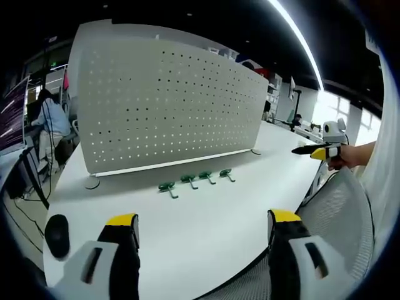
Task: Insert the hook assembly into the mounting plate slot until the hook locks in place.
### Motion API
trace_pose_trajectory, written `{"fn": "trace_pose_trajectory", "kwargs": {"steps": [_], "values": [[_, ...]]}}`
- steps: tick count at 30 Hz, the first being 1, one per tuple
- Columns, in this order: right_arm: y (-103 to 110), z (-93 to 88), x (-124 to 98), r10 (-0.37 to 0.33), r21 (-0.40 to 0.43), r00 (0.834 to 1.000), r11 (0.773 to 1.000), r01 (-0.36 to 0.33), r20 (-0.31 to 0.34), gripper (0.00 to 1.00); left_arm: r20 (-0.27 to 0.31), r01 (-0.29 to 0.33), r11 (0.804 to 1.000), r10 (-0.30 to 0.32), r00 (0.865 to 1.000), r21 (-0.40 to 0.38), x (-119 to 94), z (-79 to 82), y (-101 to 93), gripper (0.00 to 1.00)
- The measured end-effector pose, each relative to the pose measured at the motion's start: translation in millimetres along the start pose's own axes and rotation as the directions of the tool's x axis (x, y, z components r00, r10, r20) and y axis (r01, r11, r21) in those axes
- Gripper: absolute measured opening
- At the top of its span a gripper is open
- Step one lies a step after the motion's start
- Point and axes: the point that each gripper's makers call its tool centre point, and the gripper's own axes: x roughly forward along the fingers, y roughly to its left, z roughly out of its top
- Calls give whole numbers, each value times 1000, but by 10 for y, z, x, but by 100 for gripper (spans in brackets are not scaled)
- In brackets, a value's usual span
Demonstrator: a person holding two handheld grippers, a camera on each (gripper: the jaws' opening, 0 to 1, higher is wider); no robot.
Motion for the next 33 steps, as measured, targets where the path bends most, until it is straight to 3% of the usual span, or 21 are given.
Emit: {"fn": "trace_pose_trajectory", "kwargs": {"steps": [33], "values": [[11,-32,14,2,0,1000,1000,-2,-26,79,-29,7,1000,-7,1000,10,31,-80,36,85]]}}
